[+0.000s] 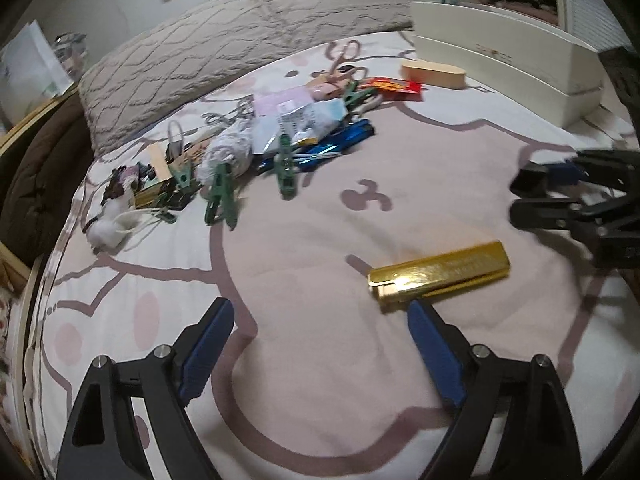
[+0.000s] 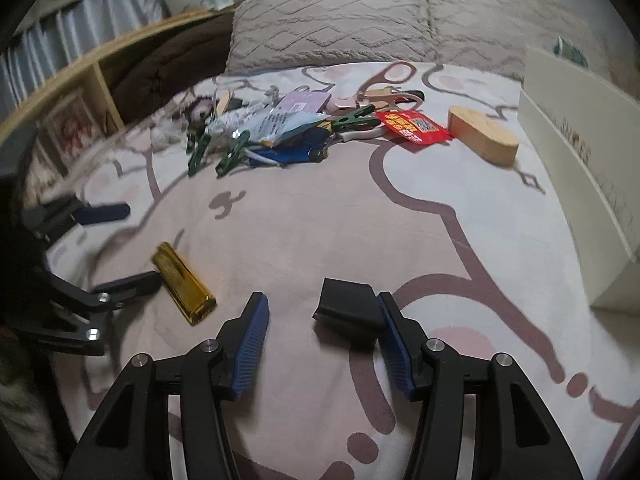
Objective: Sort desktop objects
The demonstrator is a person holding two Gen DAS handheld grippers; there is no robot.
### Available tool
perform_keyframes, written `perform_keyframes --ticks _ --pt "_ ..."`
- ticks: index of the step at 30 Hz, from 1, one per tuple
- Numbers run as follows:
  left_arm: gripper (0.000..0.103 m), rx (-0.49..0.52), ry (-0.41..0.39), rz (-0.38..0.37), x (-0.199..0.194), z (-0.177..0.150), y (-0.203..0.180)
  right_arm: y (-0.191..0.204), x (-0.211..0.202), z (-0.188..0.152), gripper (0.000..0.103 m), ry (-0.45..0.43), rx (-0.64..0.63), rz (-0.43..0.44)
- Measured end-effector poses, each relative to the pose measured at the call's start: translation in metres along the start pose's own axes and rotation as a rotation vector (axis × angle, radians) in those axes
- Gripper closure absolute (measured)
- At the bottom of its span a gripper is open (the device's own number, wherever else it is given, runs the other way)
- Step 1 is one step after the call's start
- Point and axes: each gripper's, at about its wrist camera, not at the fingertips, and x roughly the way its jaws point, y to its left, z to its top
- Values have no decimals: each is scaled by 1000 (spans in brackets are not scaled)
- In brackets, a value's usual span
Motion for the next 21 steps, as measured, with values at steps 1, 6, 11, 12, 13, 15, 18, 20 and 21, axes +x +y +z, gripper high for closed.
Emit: perform_keyframes --ticks 1,6,11,12,13,15,18,20,21 --pt "10 -7 1 2 1 0 1 -3 -1 0 48 -5 19 16" --pt "9 -28 7 -30 0 0 3 0 -3 -1 48 -14 23 12" --pt "9 -49 23 -183 -2 1 -5 1 -5 -2 48 -31 16 -4" --pt "9 -44 20 -201 -3 1 -8 0 -6 -2 48 -36 24 -3" --pt "9 -41 19 -217 -3 2 -12 -2 -7 -2 48 -42 30 -2" --pt "9 -41 21 -263 -4 3 -19 -4 -9 -2 48 -55 44 4" --pt "4 -46 18 -297 -3 6 -30 -5 -11 -2 48 -62 53 6" --pt "3 -58 18 -304 -1 7 -34 -6 -11 -3 52 -68 58 3" --pt "3 -70 17 -308 0 7 -36 -6 -12 -3 55 -70 60 2"
